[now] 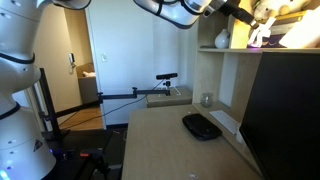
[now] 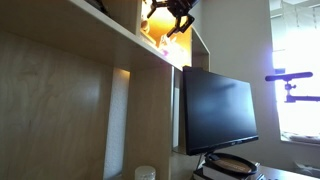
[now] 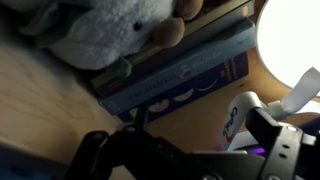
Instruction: Put the white object on the middle shelf
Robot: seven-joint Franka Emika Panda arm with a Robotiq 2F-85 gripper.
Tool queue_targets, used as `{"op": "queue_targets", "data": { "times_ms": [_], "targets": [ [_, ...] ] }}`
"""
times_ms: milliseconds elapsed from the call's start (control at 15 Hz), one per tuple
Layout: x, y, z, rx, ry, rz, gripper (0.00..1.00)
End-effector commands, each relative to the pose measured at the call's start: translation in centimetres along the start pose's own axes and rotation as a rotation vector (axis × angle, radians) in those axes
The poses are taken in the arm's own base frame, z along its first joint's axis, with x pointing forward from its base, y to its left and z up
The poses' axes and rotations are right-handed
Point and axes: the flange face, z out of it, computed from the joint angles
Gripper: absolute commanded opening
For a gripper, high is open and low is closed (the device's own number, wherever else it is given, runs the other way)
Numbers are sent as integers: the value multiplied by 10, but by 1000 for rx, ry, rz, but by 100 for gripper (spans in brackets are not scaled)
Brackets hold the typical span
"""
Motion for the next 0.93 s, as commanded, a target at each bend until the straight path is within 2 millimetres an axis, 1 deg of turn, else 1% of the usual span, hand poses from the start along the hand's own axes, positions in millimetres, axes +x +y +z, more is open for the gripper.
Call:
{"op": "queue_targets", "data": {
  "times_ms": [0, 200, 400, 467, 533, 600, 867],
  "targets": [
    [-6, 17, -9, -46, 98, 75, 100],
    [-10, 26, -13, -35, 188, 179, 100],
    [-11, 22, -8, 4, 271, 282, 100],
    [-12, 18, -7, 12, 273, 308, 100],
    [-14, 17, -7, 24, 253, 325, 100],
    [-16, 17, -8, 13, 164, 341, 100],
    [-20, 21, -16, -29, -51, 415, 100]
  ]
}}
